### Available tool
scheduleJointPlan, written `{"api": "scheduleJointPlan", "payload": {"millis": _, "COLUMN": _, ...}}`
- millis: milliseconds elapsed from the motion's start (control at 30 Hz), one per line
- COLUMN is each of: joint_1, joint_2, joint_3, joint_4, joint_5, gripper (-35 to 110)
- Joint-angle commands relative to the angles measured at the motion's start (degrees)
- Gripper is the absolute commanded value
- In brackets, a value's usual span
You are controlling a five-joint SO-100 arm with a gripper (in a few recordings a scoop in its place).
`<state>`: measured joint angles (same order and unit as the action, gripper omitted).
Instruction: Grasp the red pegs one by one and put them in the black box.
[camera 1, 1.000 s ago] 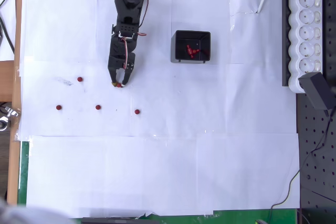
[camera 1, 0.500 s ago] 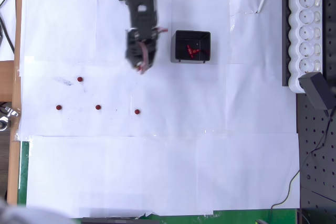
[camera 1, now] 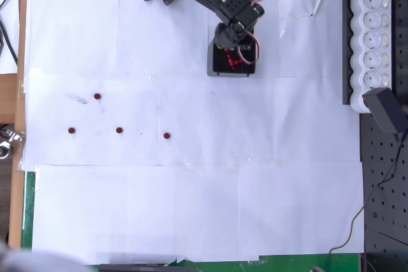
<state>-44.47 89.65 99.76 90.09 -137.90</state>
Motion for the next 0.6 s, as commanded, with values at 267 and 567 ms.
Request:
{"api": "scheduleJointPlan", "payload": {"millis": 267, "joint_1": -3.5, "joint_2": 9.9, "joint_3": 4.0, "joint_4": -4.9, "joint_5": -1.8, "gripper": 3}}
{"api": "scheduleJointPlan", "payload": {"millis": 567, "joint_1": -3.1, "joint_2": 2.3, "joint_3": 7.5, "joint_4": 0.5, "joint_5": -3.4, "gripper": 19}}
